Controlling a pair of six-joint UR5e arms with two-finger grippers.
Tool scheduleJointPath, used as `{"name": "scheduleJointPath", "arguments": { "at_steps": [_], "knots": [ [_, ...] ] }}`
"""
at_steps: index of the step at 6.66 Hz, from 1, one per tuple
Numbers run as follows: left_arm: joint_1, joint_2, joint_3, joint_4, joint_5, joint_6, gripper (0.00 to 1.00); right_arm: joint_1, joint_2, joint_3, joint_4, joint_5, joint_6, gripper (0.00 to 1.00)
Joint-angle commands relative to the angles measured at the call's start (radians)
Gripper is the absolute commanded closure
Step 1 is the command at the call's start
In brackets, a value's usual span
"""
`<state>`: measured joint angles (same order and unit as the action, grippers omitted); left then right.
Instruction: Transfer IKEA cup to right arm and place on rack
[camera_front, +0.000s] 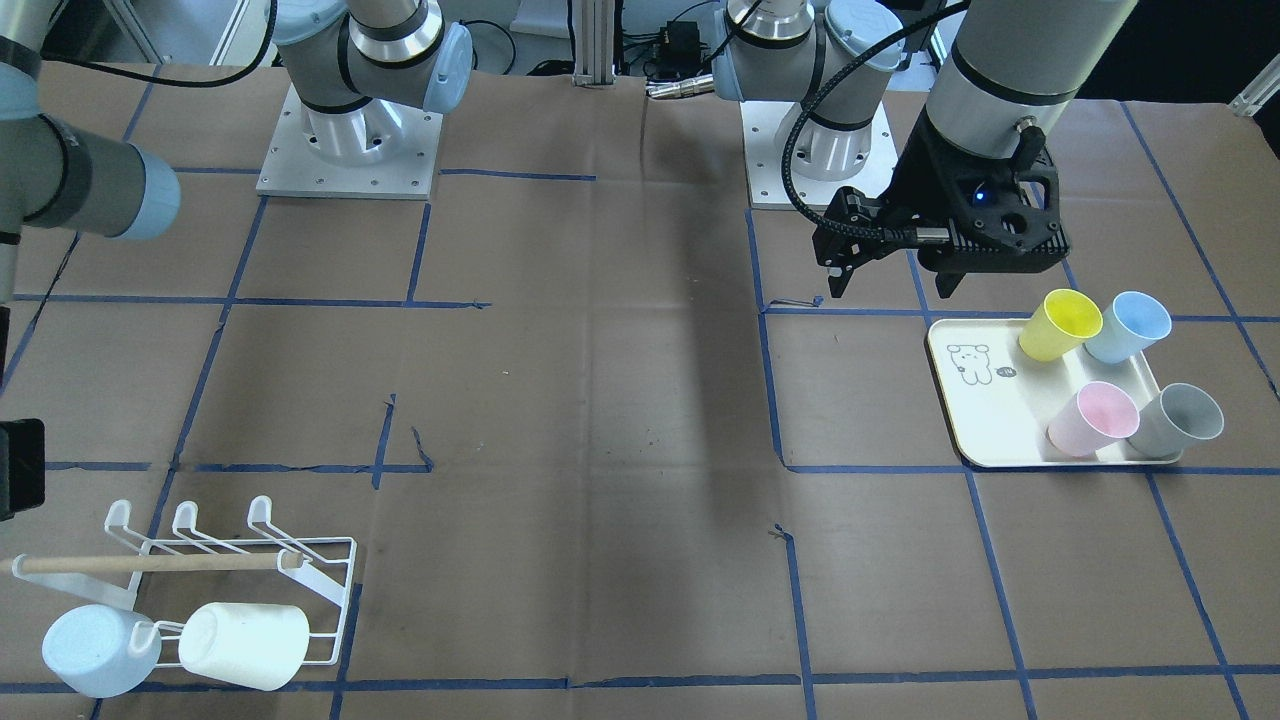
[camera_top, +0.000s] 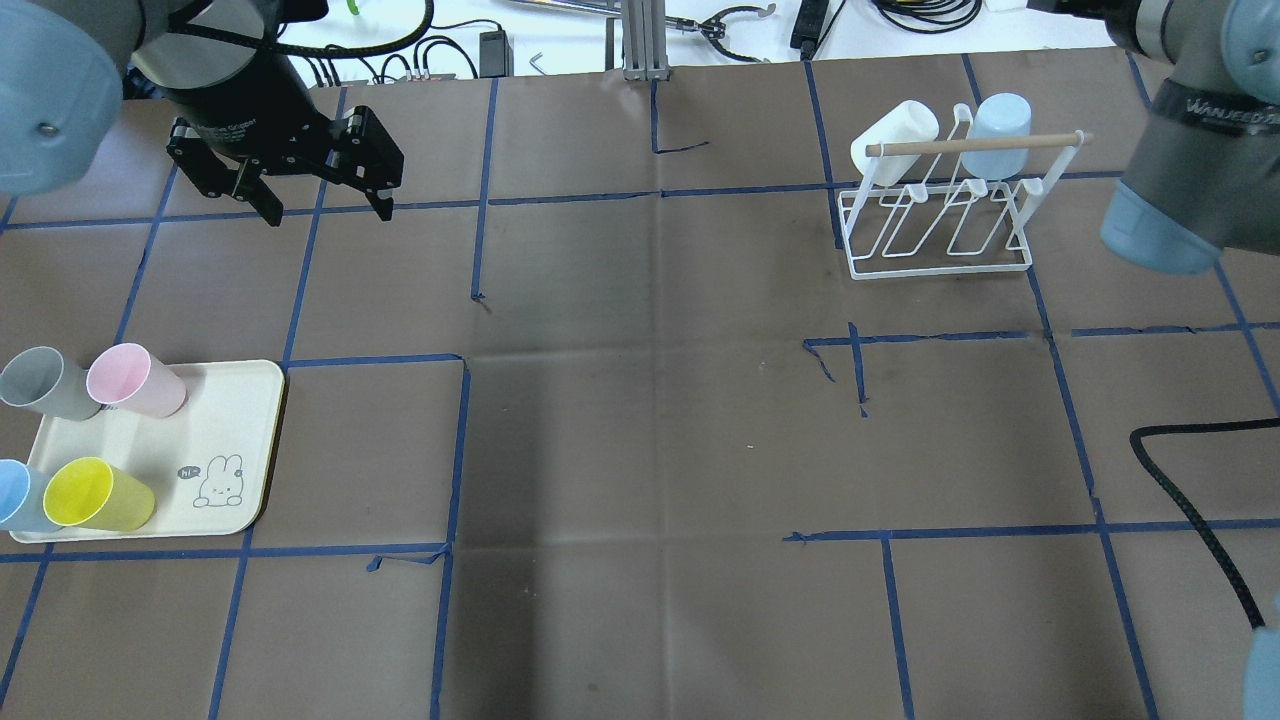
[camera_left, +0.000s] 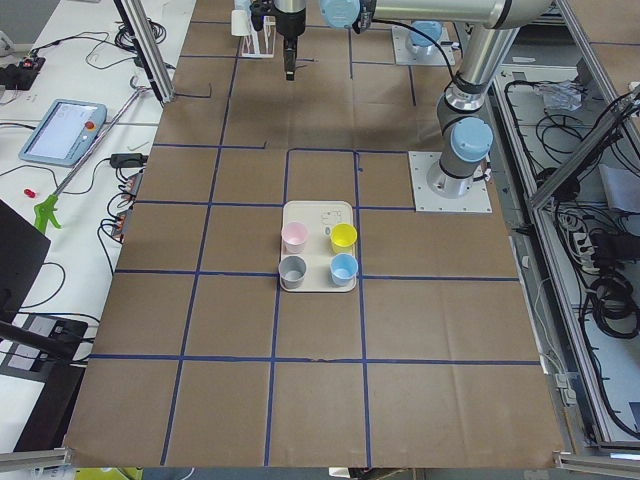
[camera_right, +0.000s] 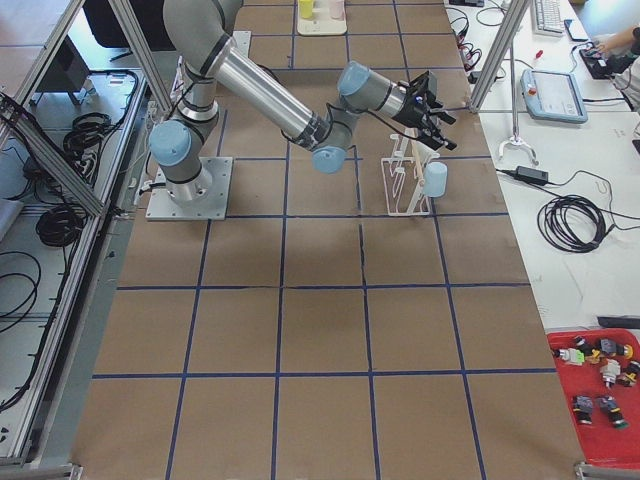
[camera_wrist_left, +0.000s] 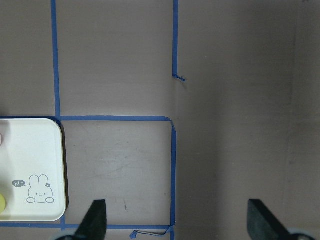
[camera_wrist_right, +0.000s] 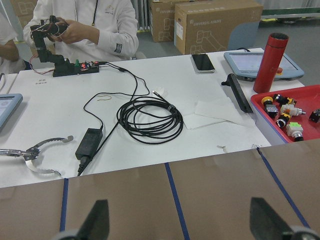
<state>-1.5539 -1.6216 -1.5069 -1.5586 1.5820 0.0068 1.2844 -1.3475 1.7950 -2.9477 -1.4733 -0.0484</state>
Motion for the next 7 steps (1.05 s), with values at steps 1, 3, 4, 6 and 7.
{"name": "scheduleJointPath", "arguments": {
  "at_steps": [1,3,4,6,7],
  "knots": [
    [0.0,0.014,-0.027,-0.004,-0.005,-0.001,0.0,0.015,-0.088,-0.073,0.392,0.007,0.002,0.0],
    [0.0,0.02,-0.039,-0.004,-0.007,-0.001,0.0,0.084,-0.111,-0.167,0.725,-0.037,-0.013,0.0],
    [0.0,0.02,-0.039,-0.004,-0.007,-0.001,0.0,0.117,-0.16,-0.177,0.909,-0.085,-0.013,0.0],
    [0.0,0.019,-0.039,0.006,-0.008,0.001,0.0,0.186,-0.2,-0.178,1.13,-0.087,-0.011,0.0],
    [0.0,0.017,-0.038,0.009,-0.008,0.001,0.0,0.206,-0.209,-0.175,1.165,-0.081,-0.007,0.0]
  ]
}}
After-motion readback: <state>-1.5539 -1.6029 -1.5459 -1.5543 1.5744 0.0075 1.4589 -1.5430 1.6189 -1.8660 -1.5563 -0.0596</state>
